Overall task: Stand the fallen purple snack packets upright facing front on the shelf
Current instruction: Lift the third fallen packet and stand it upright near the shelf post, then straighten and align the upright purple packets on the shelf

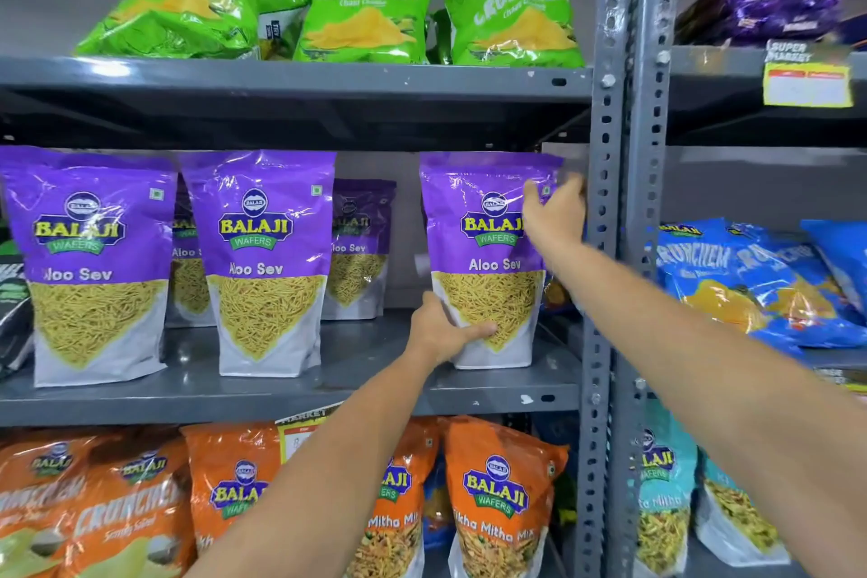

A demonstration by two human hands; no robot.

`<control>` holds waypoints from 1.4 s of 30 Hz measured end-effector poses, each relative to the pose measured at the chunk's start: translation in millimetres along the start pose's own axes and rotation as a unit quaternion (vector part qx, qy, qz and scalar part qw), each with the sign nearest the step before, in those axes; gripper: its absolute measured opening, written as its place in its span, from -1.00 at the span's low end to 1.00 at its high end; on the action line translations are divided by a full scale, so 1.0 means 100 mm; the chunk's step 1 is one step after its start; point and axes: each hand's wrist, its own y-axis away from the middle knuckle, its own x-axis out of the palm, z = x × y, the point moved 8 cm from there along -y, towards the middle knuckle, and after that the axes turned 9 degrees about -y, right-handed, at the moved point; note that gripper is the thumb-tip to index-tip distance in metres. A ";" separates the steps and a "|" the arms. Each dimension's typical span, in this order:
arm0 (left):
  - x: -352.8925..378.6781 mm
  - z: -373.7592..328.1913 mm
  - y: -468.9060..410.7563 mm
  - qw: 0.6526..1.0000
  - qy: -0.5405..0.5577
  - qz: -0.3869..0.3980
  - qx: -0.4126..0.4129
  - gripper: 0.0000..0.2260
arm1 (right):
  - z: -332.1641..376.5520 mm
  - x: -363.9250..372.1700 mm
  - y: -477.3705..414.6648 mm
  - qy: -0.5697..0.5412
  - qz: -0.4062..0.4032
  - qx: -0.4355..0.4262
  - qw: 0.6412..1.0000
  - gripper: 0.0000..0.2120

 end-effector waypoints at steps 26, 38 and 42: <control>-1.33 0.13 0.19 0.956 -0.147 -0.187 0.171 -0.77 | -0.21 0.64 1.42 0.051 0.025 -0.280 0.958 -0.69; -2.99 1.03 0.40 0.905 -0.159 -0.372 0.128 -0.38 | -0.14 2.29 1.98 -0.075 0.305 0.012 0.949 -0.56; -2.77 1.54 0.15 0.984 -0.044 -0.173 0.013 -0.06 | -0.19 2.35 2.07 -0.073 0.326 0.025 0.942 -0.49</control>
